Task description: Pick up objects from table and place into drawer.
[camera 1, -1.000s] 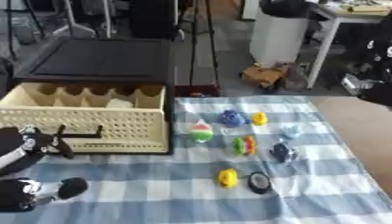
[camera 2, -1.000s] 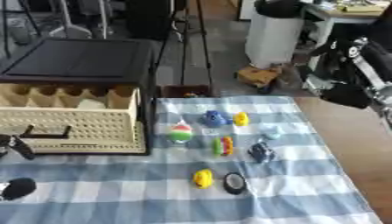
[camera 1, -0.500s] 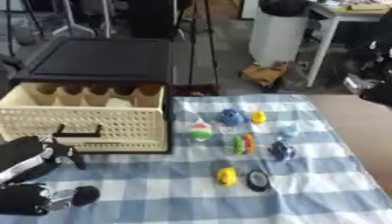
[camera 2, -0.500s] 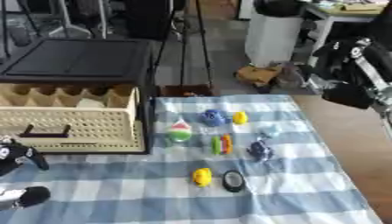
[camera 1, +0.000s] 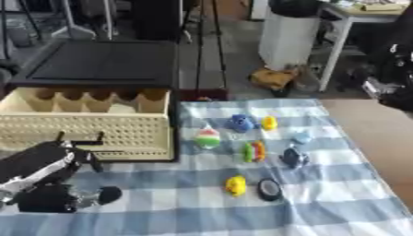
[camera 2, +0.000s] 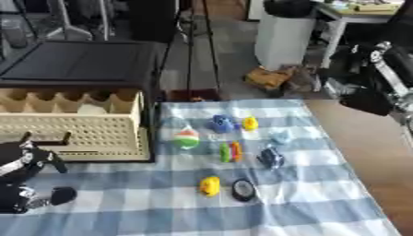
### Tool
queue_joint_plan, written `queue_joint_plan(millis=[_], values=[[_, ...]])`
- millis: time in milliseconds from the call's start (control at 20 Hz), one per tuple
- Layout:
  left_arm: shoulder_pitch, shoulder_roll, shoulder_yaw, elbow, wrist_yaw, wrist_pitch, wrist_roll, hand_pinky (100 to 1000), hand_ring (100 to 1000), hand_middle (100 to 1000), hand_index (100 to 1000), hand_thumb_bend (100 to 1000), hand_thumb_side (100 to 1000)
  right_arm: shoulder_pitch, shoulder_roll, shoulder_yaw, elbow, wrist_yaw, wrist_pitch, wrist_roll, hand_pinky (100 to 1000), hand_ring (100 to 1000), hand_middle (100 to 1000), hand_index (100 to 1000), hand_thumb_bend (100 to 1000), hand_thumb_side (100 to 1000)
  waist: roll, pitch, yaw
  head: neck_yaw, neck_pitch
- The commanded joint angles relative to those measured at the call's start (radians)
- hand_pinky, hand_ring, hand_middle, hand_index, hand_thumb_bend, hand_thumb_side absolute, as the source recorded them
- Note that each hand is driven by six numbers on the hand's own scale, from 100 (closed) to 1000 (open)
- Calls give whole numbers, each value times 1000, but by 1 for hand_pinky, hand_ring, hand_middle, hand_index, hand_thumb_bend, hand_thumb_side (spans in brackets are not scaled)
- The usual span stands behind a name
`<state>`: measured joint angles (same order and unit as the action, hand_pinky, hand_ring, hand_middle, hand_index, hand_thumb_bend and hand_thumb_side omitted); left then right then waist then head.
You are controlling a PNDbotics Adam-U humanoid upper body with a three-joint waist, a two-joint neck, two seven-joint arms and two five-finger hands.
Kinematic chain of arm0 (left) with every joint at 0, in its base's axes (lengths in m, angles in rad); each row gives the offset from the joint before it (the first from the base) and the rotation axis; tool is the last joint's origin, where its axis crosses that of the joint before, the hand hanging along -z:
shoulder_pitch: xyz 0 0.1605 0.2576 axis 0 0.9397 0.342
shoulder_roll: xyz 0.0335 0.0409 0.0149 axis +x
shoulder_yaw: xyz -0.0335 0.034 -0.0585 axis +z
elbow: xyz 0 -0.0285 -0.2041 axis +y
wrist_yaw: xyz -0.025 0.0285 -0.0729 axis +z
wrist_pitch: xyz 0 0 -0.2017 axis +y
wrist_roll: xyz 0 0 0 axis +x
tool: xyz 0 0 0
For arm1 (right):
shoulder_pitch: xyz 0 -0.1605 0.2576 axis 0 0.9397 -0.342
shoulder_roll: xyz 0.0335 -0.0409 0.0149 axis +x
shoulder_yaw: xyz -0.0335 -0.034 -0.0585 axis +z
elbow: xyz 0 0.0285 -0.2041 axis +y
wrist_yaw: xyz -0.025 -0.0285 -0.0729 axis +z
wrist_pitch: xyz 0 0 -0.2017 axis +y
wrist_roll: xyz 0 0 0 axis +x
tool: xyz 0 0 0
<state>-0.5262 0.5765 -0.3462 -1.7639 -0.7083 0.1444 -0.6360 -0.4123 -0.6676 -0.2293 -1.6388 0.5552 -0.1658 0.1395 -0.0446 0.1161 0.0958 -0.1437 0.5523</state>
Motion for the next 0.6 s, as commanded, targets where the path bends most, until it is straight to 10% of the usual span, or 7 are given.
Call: queue_joint_plan(millis=[50, 600], values=[[-37, -8, -3, 33, -45, -11, 5, 359, 371, 458, 728, 734, 1000, -9, -18, -14, -18, -12, 2, -3, 137, 197, 458, 722, 301, 674, 1, -10, -3, 4, 2], [-94, -67, -3, 104, -138, -26, 67, 432, 489, 514, 725, 690, 1000, -11, -10, -12, -17, -13, 0, 1, 137, 197, 457, 721, 298, 676, -1, -10, -11, 13, 1]])
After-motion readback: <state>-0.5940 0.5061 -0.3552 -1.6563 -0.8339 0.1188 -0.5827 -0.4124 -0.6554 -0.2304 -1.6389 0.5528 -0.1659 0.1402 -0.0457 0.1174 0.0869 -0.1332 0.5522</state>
